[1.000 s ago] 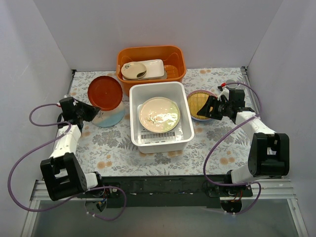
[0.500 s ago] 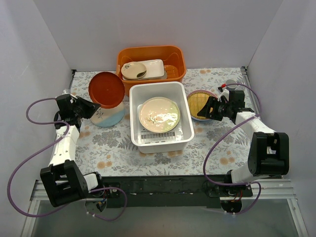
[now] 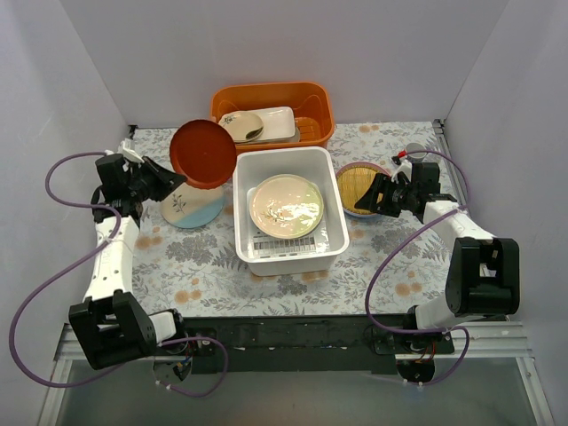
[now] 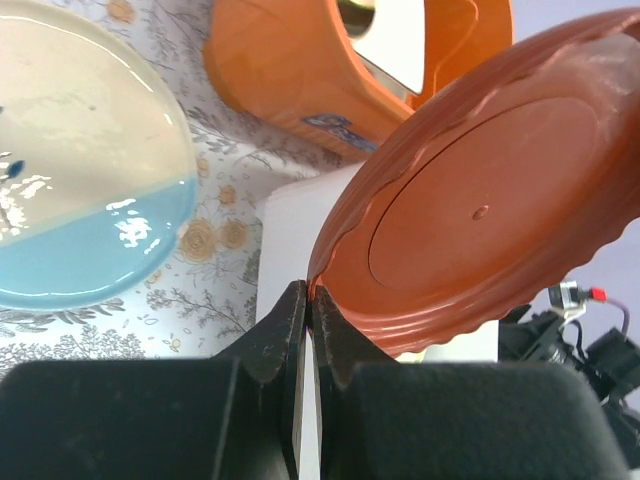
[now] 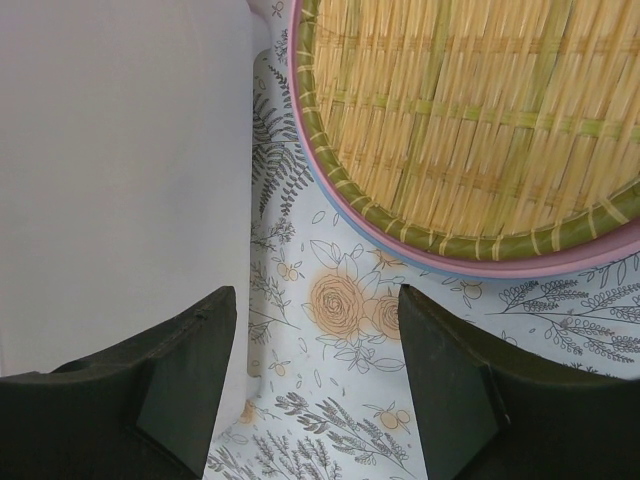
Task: Place the plates into the plastic bin on the countertop
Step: Place the plate in the plastic bin.
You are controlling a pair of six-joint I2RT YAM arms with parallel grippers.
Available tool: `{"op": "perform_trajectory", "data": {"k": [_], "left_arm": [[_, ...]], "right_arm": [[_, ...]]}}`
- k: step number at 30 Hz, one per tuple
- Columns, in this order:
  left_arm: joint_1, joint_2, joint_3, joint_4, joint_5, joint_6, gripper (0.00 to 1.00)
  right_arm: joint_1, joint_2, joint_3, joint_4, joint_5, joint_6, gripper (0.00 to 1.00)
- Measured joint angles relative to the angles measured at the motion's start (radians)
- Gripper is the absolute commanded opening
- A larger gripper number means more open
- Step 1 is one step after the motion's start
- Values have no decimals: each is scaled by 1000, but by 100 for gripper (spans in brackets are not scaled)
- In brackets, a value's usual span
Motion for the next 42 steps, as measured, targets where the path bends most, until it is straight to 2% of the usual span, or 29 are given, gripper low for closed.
{"op": "perform_trajectory", "data": {"k": [18, 42], "left_arm": [[-232, 82, 141, -133, -14, 112, 0], [-634, 279, 367, -342, -364, 202, 0]], "right_arm": [[0, 0, 0, 0, 8, -2, 73], [0, 0, 0, 0, 12, -2, 73]]}}
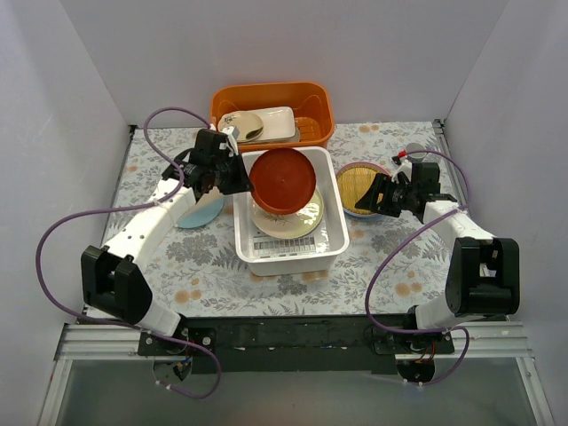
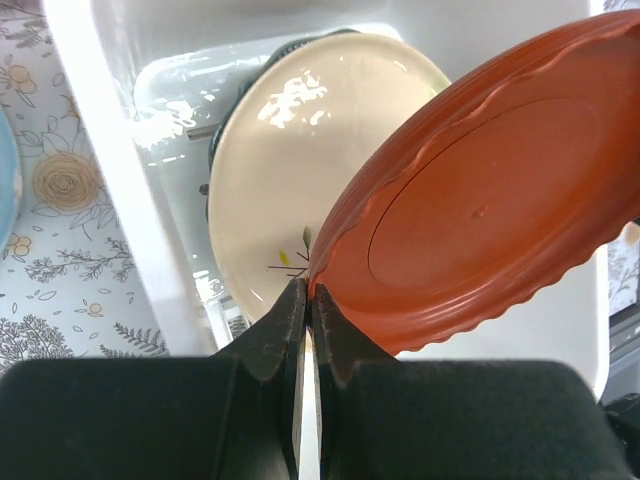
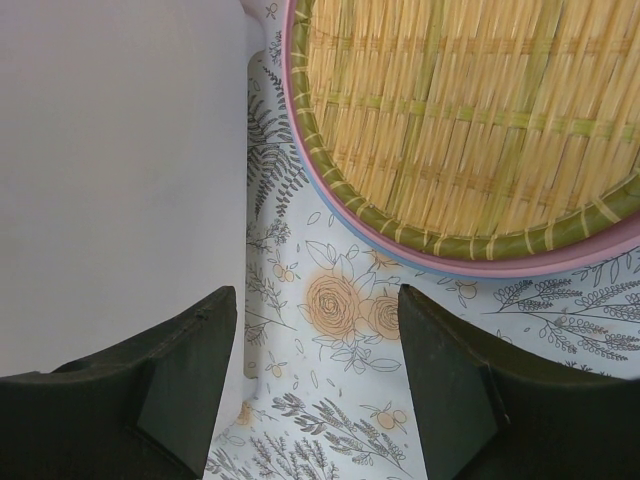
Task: Place the plates into the plastic bin on the countertop
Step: Place the plate in the plastic bin.
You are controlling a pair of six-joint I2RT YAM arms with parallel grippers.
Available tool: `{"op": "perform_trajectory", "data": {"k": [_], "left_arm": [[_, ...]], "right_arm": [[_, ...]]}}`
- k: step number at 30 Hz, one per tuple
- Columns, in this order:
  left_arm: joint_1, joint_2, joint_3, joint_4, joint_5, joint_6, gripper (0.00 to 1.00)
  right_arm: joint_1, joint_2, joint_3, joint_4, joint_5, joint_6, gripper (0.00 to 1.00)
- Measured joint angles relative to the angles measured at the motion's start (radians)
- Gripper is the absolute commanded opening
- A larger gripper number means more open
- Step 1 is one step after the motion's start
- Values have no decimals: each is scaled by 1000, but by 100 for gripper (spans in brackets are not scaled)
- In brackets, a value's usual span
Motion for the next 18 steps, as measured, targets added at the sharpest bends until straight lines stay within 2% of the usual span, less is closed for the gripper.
{"op": "perform_trajectory", "data": {"k": [18], "left_arm": [[-92, 135, 29, -72, -110, 8, 0]], "right_arm": [[0, 11, 0, 1, -1, 0, 72]]}}
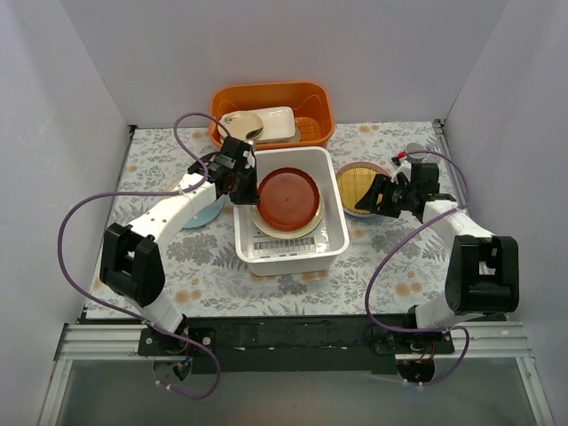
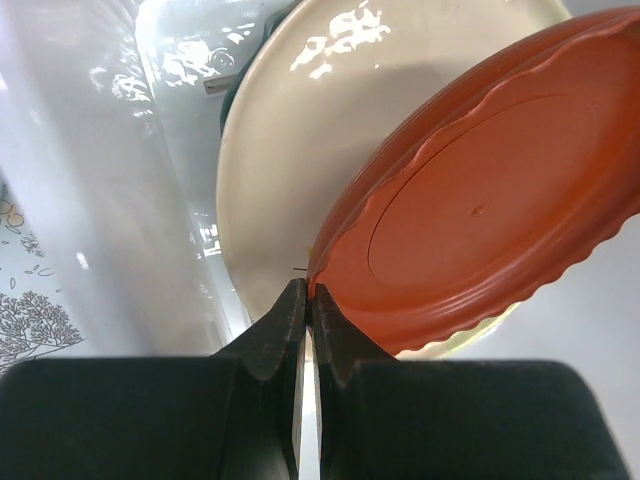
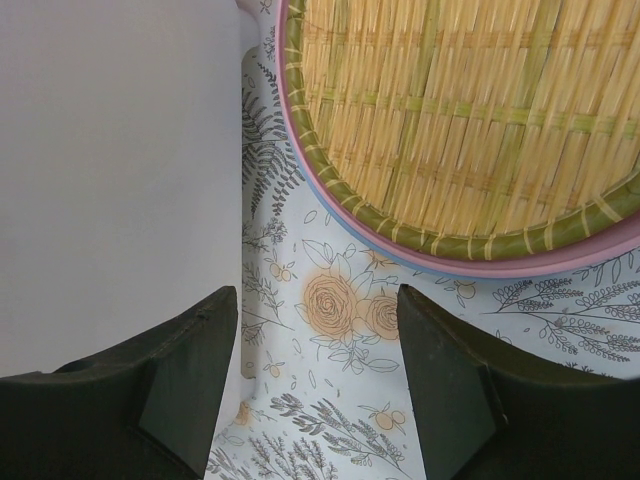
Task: Place the plates into the plastic bin on the countertop
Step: Place the plate in the plastic bin.
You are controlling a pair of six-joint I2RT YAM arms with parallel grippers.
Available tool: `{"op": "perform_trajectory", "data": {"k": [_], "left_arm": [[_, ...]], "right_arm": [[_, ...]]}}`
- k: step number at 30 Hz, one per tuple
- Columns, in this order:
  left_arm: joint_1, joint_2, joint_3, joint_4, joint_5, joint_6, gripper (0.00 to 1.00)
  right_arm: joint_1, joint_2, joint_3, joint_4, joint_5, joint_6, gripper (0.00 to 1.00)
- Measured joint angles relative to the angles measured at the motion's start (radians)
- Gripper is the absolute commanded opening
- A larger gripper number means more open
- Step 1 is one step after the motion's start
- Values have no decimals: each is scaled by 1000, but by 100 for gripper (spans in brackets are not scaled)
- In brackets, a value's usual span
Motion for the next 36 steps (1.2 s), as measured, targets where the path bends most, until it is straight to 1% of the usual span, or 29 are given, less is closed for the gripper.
{"op": "perform_trajectory", "data": {"k": [6, 12, 14, 15, 17, 18, 20, 21, 22, 24, 25, 26, 31, 36], "left_arm": [[-25, 45, 9, -8, -8, 3, 0], [-35, 49, 19, -13, -9, 3, 0], [-37, 49, 23, -13, -10, 3, 2], [-38, 49, 24, -13, -11, 3, 11], [-38, 49, 24, -13, -14, 5, 18], [-38, 49, 24, -13, -16, 9, 35], [-38, 49, 24, -13, -24, 5, 51], [-38, 49, 24, -12, -28, 10, 68], [-39, 48, 27, -1, -23, -6, 81], [-52, 42, 37, 23, -28, 1, 96], [-60, 32, 38, 33, -33, 3, 98], [-63, 22, 37, 33, -39, 4, 98], [-60, -39, 13, 56, -53, 6, 98], [-60, -108, -11, 95, -21, 7, 98]], "right_arm": [[0, 4, 0, 0, 0, 0, 72], [0, 6, 0, 0, 0, 0, 72], [0, 7, 0, 0, 0, 0, 72], [0, 8, 0, 0, 0, 0, 72], [0, 11, 0, 0, 0, 0, 72], [0, 11, 0, 0, 0, 0, 72], [0, 14, 0, 1, 0, 0, 72], [0, 15, 0, 1, 0, 0, 72], [0, 16, 0, 1, 0, 0, 72], [0, 17, 0, 0, 0, 0, 72], [0, 17, 0, 1, 0, 0, 72], [0, 17, 0, 1, 0, 0, 72], [0, 17, 0, 4, 0, 0, 72], [0, 17, 0, 8, 2, 0, 72]]}}
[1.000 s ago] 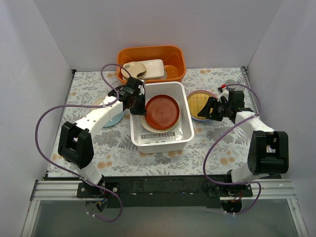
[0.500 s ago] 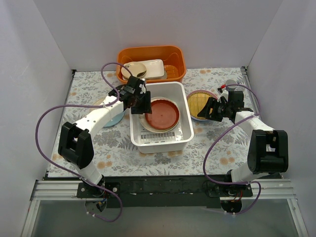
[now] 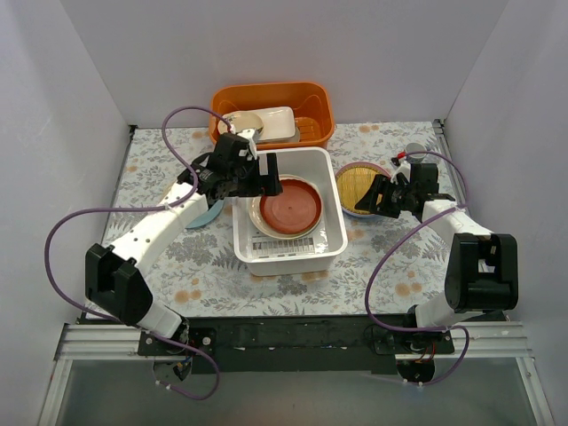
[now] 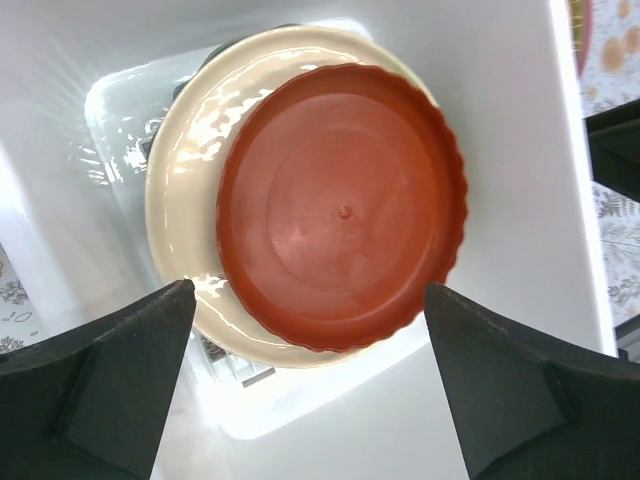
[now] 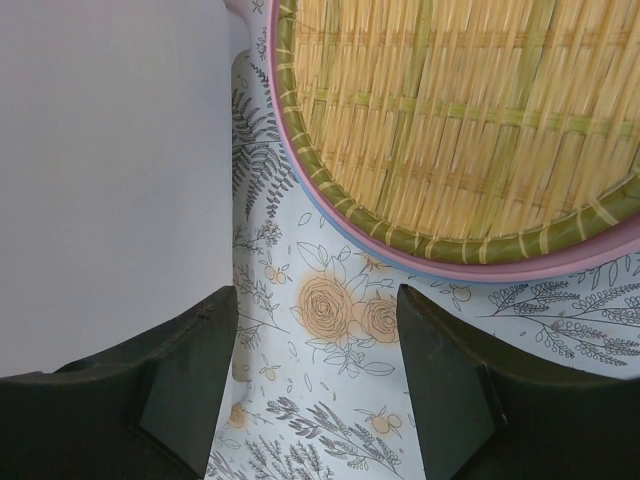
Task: Place the plates into the plastic bin on the countertop
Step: Place the plate in the plastic bin, then pick up the plate at the center of the board.
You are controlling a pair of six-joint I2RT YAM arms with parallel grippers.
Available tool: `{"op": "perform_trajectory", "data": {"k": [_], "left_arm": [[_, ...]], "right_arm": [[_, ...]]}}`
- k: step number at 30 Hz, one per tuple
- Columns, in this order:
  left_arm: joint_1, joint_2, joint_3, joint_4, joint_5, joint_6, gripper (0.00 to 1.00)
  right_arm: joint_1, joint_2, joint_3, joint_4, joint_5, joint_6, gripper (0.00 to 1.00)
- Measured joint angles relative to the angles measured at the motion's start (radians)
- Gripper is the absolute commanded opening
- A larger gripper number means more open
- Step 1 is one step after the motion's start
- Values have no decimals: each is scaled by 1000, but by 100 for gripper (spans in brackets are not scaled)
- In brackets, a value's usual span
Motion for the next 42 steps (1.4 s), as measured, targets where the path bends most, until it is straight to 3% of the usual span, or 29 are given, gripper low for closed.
{"op": "perform_trajectory", "data": {"k": [10, 23, 35, 42], "left_arm": [[0, -118, -39, 80, 4, 0, 98], [13, -138, -77, 82, -67, 3, 98], [264, -255, -270, 124, 19, 2, 98], [310, -267, -386, 161, 63, 17, 98]], "right_arm": [[0, -17, -11, 11, 33, 2, 72], [-28, -93, -53, 54, 139, 30, 71], [-45, -31, 3, 75, 200, 49, 72], [-102, 57, 37, 109, 183, 66, 71]]}}
